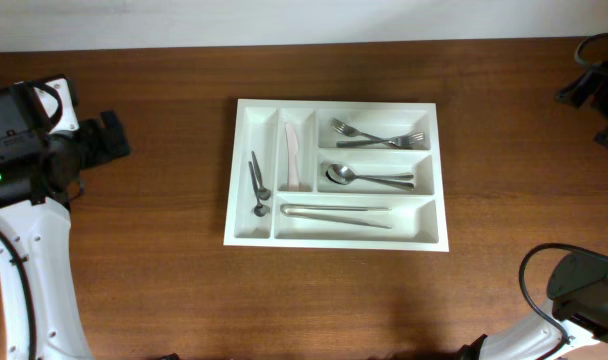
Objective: Pack container
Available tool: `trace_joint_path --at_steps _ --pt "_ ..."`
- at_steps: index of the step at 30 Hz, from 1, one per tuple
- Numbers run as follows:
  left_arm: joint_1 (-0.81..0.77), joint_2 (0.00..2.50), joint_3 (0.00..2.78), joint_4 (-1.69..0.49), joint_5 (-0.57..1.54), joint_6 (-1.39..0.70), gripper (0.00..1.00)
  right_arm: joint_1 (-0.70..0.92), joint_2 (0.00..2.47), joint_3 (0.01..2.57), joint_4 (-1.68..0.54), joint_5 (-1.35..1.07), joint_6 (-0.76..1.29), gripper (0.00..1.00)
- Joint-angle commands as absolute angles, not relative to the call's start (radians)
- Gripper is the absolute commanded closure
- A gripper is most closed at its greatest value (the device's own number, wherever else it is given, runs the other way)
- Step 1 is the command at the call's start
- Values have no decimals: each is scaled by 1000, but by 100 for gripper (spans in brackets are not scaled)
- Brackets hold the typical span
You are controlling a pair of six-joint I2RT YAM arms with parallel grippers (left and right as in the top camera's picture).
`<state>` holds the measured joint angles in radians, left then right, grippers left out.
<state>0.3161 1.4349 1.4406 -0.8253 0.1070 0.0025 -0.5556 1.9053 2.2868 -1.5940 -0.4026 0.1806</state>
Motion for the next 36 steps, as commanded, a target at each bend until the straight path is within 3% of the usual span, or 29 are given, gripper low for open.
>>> trace_joint_path --at_steps 1,5,17,28,36 --pt "308 1418 1454 -826 -103 265 1 -557 1909 2281 -1594 -411 181 1" --pt "308 1393 1456 -795 -155 410 1 -557 1909 2281 -1593 -411 181 2" --pt "308 1342 1455 -708 -183 410 1 -466 1898 2281 -1593 -411 181 1" --pt "308 1342 1455 -719 -183 410 1 53 1760 2281 -1593 -411 181 1" --pt "308 1342 1455 -719 -181 410 1 263 1729 2281 -1593 -411 181 1"
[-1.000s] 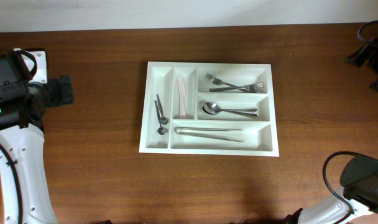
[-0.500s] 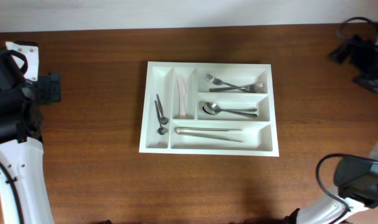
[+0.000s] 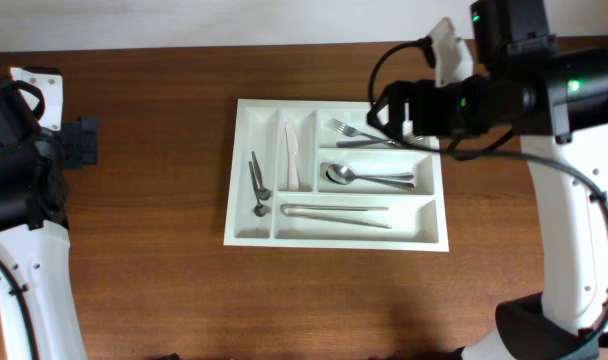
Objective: Pack container
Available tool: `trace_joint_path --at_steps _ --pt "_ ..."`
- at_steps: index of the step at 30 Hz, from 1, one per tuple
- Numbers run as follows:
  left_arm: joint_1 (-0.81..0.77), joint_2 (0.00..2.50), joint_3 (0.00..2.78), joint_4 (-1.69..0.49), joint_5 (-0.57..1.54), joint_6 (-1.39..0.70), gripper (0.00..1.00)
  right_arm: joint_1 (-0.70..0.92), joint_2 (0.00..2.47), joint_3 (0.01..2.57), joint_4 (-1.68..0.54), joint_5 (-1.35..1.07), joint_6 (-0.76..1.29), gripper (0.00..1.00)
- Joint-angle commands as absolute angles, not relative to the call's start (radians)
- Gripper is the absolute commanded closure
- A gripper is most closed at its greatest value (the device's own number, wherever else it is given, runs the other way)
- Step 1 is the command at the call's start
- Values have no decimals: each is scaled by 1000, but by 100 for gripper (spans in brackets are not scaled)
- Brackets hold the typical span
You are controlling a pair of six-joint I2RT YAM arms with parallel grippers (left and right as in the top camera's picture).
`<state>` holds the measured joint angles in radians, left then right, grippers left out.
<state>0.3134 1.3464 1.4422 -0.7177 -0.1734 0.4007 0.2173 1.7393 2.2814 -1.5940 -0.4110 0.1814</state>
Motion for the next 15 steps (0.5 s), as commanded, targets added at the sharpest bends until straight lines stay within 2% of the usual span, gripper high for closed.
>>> trace_joint_path --at_steps 1,8,15 --pt "315 1343 1455 -719 -181 410 1 274 1729 2281 -1593 -411 181 1" --pt "331 1344 1455 -720 -181 410 1 296 1695 2281 -1593 -407 181 1" --pt "313 1346 1455 -721 -181 410 1 218 1565 2281 -1603 -326 177 1"
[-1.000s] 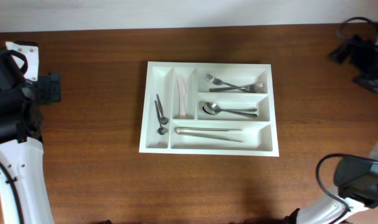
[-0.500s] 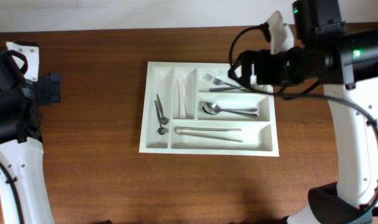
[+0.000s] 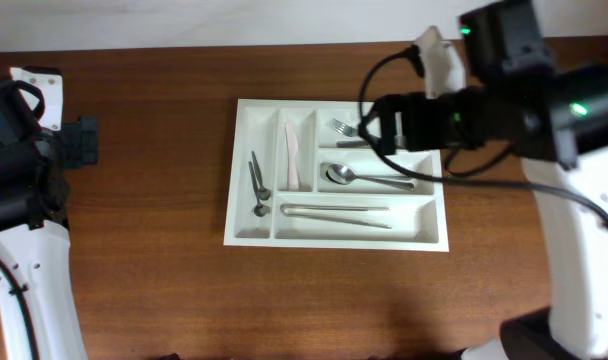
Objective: Pack container
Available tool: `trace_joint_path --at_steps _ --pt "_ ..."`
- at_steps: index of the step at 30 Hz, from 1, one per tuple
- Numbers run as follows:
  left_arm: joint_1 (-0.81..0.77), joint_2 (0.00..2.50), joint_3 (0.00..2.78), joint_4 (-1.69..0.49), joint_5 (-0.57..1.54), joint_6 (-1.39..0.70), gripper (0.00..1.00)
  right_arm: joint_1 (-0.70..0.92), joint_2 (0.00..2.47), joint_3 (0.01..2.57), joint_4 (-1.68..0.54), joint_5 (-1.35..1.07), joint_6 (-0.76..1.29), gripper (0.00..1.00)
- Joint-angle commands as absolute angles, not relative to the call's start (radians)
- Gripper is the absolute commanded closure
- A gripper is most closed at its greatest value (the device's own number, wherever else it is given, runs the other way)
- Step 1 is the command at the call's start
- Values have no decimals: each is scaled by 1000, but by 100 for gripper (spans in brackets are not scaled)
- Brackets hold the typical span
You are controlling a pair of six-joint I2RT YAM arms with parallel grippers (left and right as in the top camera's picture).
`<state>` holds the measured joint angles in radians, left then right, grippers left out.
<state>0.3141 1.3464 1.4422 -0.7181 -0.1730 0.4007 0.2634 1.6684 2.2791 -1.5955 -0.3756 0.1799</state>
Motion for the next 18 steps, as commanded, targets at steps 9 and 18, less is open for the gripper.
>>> trace_joint_path --at_steps 9,18 --pt "312 1346 1455 -727 -181 410 1 96 1365 2241 -1587 -130 71 1" --pt "312 1346 1455 -727 -180 410 1 96 1092 1792 -1090 289 -53 1"
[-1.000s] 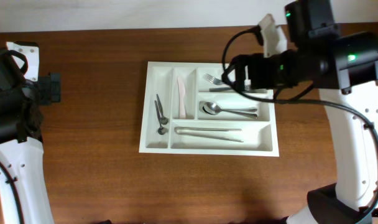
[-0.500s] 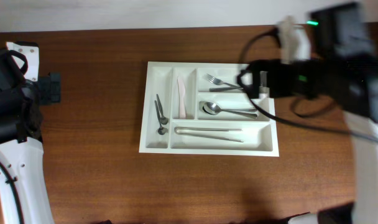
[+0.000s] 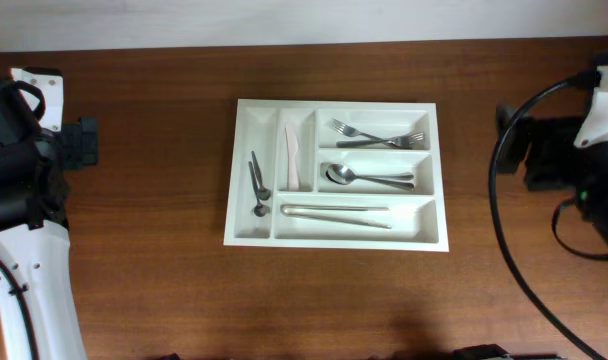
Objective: Pack container
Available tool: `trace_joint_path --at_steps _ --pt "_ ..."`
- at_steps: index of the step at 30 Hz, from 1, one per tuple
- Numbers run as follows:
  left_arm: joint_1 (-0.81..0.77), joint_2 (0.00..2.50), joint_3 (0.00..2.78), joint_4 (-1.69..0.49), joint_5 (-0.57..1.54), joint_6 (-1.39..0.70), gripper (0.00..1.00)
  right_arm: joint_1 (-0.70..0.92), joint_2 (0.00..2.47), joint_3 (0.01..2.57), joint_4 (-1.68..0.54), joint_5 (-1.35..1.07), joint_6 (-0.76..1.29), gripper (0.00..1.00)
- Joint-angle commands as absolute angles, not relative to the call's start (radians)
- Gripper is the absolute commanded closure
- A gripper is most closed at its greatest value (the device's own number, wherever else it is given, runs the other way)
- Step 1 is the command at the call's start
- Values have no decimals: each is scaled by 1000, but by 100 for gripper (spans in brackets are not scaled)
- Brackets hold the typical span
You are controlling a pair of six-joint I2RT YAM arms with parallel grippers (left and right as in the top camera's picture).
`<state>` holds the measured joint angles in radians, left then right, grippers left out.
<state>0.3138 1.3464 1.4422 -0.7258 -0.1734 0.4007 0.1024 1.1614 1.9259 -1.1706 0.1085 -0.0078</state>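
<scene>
A white cutlery tray [image 3: 336,102] lies in the middle of the table. It holds two forks [image 3: 379,137] at the top right, spoons [image 3: 369,179] below them and long utensils [image 3: 336,213] in the front compartment. Two small spoons [image 3: 258,185] lie in the left slot, with a pale knife [image 3: 294,155] beside them. My left gripper [image 3: 84,142] hangs at the table's left side, far from the tray. To the right of the tray, my right gripper [image 3: 512,135] is clear of it. The overhead view does not show either gripper's fingers well enough to tell their state.
The wooden table [image 3: 334,300] extends on all sides of the tray. The left arm's white link [image 3: 29,270] runs down the left edge. A black cable [image 3: 504,230] loops from the right arm at the right edge.
My right arm was over the tray's fork and spoon compartments; now it is off to the right of the tray. The left arm and the tray's contents are unchanged.
At first my right arm was low at the bottom right corner, and my left gripper reached a little further right. Then the left had drawn back and the right arm was over the fork compartment. It stayed over the tray and now stands at the right side.
</scene>
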Motion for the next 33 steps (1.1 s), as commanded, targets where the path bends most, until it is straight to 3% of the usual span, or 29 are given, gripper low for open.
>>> trace_joint_path --at_steps 1,5,18,33 --pt "312 1346 1455 -727 -181 410 1 96 1050 1722 -1024 290 -52 1" --pt "312 1346 1455 -727 -181 410 1 96 872 1433 -860 289 -52 1" --pt "312 1346 1455 -728 -181 410 1 85 329 612 -667 220 -44 1" --pt "312 1346 1455 -727 -181 410 1 -38 166 275 -647 97 -45 1"
